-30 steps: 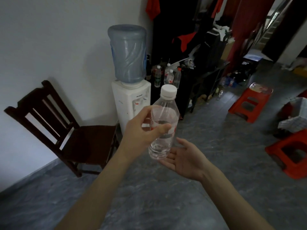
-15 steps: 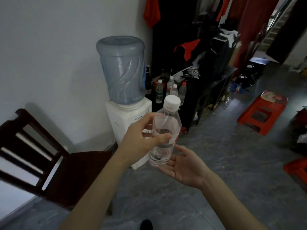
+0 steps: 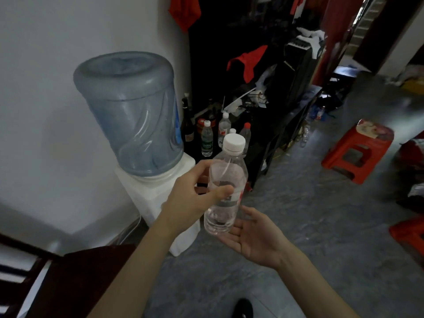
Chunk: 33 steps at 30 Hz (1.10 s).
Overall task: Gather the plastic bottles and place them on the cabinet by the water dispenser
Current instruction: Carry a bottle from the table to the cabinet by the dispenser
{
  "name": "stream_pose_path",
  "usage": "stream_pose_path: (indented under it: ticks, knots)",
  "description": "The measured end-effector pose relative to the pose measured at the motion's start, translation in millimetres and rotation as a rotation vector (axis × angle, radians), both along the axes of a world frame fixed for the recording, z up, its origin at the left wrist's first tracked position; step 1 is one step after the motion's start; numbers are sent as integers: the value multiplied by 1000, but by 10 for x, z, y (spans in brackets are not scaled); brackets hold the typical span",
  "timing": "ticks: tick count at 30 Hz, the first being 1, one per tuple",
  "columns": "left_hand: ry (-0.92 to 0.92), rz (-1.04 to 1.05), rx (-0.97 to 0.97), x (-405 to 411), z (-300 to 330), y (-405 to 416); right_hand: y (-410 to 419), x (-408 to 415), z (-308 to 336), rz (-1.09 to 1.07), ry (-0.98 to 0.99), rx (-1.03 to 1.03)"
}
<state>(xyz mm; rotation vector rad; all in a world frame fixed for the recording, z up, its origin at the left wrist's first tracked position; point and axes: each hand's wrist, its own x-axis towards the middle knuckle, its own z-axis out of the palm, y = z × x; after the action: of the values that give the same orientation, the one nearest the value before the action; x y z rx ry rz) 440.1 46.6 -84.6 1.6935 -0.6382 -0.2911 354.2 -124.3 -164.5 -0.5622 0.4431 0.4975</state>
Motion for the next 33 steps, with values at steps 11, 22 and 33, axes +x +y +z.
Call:
stream_pose_path:
  ticks: [11, 22, 33]
  knots:
    - [3, 12, 30, 1146, -19, -1259, -1255, 1184, -69, 24, -1, -52]
    - [18, -20, 35, 2023, 53, -2141, -2194, 2063, -99, 18, -5, -41]
    - [-20, -109, 94, 3162, 3, -2817, -2855, 2971, -155, -50, 23, -63]
